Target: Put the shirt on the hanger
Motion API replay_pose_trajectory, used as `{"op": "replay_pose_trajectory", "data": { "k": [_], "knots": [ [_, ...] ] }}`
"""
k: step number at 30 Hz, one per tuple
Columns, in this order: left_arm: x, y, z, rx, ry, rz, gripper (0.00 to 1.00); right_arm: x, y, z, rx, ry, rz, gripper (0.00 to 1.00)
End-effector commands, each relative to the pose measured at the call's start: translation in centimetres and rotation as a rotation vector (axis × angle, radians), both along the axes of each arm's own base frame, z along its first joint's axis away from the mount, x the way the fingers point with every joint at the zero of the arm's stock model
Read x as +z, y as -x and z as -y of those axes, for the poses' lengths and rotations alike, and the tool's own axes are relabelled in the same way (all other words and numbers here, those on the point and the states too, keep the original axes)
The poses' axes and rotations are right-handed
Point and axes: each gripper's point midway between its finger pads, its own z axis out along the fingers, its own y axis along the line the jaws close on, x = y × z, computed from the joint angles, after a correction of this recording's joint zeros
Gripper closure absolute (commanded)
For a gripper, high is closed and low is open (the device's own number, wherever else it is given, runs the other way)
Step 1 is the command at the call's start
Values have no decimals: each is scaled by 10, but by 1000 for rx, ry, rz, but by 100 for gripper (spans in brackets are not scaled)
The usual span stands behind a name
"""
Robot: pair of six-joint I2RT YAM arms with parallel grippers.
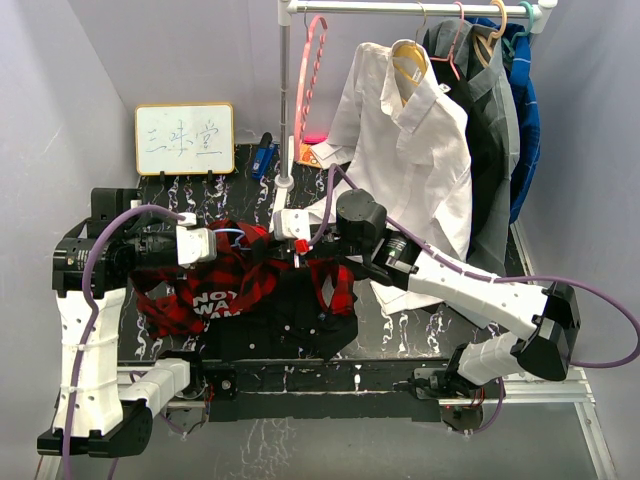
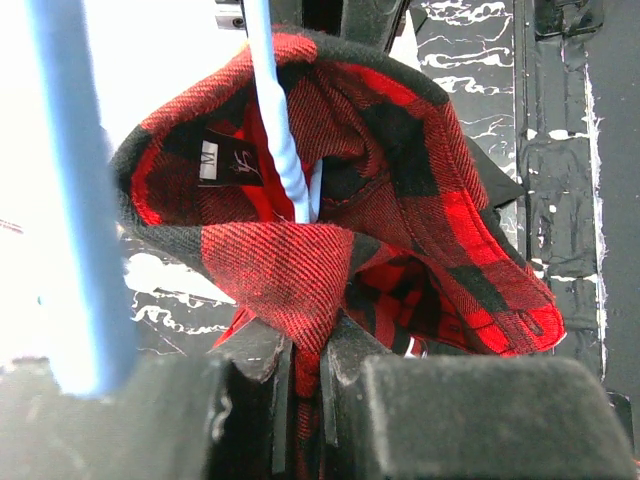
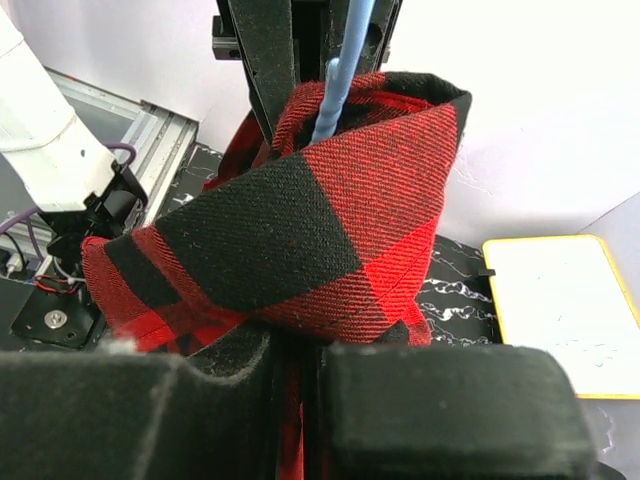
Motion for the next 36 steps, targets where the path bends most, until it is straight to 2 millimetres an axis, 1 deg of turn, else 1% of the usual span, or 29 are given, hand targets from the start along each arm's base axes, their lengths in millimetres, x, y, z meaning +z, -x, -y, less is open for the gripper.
{"op": "replay_pose_trajectory", "data": {
  "k": [1, 3, 7, 8, 9, 11, 12, 14, 16, 18, 20, 21, 22, 23, 24, 25, 26, 28, 29, 32, 34, 36],
  "knots": [
    [17, 3, 10, -59, 72, 52, 100, 2, 10, 1, 20, -8, 12, 93],
    [17, 2, 10, -57, 72, 56, 100, -5, 8, 4, -4, 4, 7, 83],
    [18, 1, 10, -55, 73, 58, 100, -15, 5, 8, -29, 22, 4, 80],
    [19, 1, 10, -54, 75, 60, 100, -18, 5, 7, -26, 31, 1, 81],
    [20, 1, 11, -55, 78, 59, 100, -21, 5, 6, -22, 40, -5, 84],
    [21, 1, 11, -54, 83, 57, 100, -25, 6, 2, -7, 51, -13, 98],
    [21, 0, 11, -52, 87, 56, 100, -27, 5, 0, -3, 54, -16, 100],
    [23, 0, 12, -51, 94, 56, 100, -25, 5, -3, 0, 46, -20, 100],
    [25, -1, 12, -44, 98, 55, 100, -21, -3, -2, -54, 23, -53, 100],
    [26, -3, 11, -24, 101, 55, 100, -16, -17, 6, -163, 8, -90, 100],
    [28, -7, 10, 10, 110, 49, 100, -17, -26, 22, -263, 6, -114, 100],
    [31, -11, 9, 37, 123, 50, 94, -18, -28, 32, -302, 0, -125, 100],
    [32, -15, 9, 60, 132, 53, 86, -23, -27, 42, -332, 0, -136, 100],
    [31, -17, 8, 79, 138, 50, 74, -25, -26, 52, -357, -4, -150, 100],
    [30, -18, 7, 95, 142, 57, 56, -30, -25, 63, -389, -1, -173, 100],
    [29, -20, 6, 109, 149, 57, 42, -36, -24, 73, -422, 8, -200, 100],
    [29, -20, 6, 122, 155, 63, 33, -43, -22, 83, -445, 22, -222, 100],
    [25, -23, 5, 142, 169, 60, 6, -56, -16, 100, -478, 27, -263, 100],
    [24, -25, 5, 149, 174, 57, 3, -63, -14, 107, -492, 32, -282, 100],
    [16, -31, 3, 172, 167, 39, 2, -71, -12, 129, -556, 17, -313, 100],
    [8, -38, -1, 206, 143, 31, 2, -65, -14, 145, -613, -10, -321, 100],
    [-6, -47, -8, 247, 97, 29, 2, -56, -11, 156, -632, -36, -325, 100]
  ]
}}
